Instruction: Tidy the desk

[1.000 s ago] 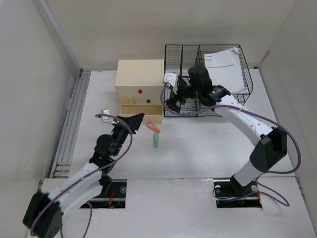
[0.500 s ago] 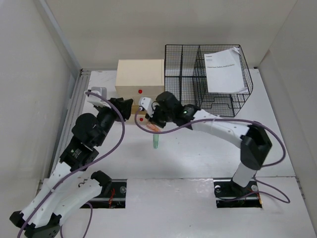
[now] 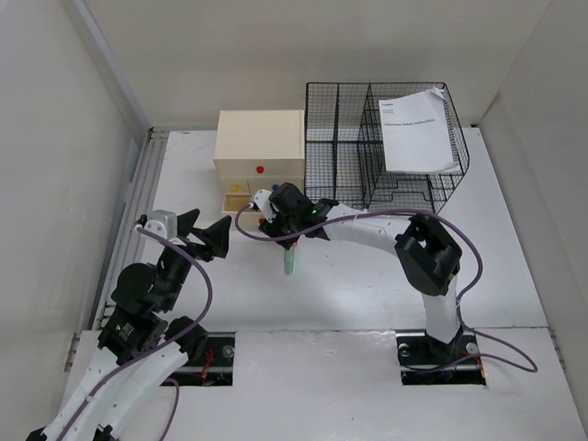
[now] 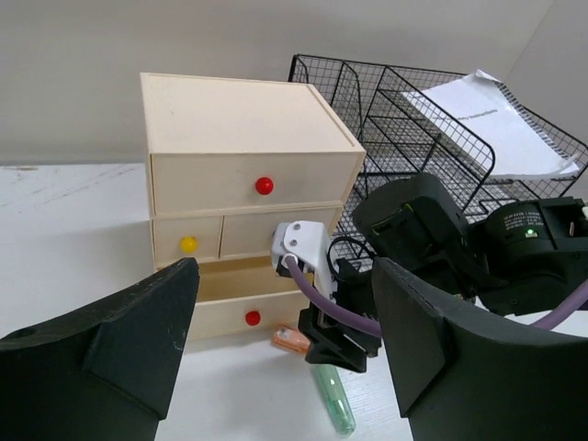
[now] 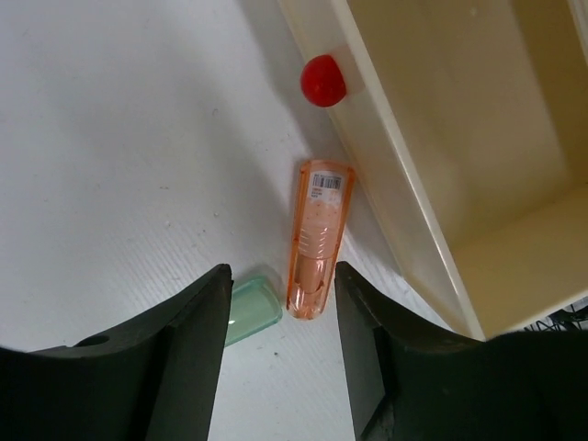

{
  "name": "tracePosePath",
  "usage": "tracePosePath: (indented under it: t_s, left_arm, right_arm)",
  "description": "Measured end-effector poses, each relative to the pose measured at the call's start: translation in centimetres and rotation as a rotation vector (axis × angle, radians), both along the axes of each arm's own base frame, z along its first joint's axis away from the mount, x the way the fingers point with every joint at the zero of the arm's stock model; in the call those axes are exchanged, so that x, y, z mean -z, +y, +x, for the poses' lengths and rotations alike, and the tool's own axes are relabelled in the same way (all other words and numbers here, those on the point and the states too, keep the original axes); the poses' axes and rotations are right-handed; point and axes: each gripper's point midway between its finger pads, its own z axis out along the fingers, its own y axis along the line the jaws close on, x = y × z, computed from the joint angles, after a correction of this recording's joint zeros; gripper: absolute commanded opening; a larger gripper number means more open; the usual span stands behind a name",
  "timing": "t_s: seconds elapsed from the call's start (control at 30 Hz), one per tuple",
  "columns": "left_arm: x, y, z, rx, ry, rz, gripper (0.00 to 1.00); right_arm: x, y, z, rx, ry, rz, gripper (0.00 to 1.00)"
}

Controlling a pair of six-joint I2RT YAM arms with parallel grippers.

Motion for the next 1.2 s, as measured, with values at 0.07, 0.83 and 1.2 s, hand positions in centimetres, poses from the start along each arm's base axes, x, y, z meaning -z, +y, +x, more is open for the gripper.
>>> tracePosePath:
  t_s: [0.07,0.83,1.2]
  left_arm:
    - [-0.2,0.2,-0.3,-0.001,-0.020,-0.005,0.74]
    - [0.1,0.9,-1.1,-0.007,-0.058,-0.005,0.77]
    - [0.1,0.9,-1.1,-0.007,-0.058,-0.005,0.77]
  right_arm:
    - [0.0,0.0,0.2,0.011,-0.008,-0.003,0.55]
    - [4.1,-1.5,1.7,0.074,0.041,-0.066,0.39]
    - [3.8,-0.8,0.6,-0.026,0.116,-0.018,0.00]
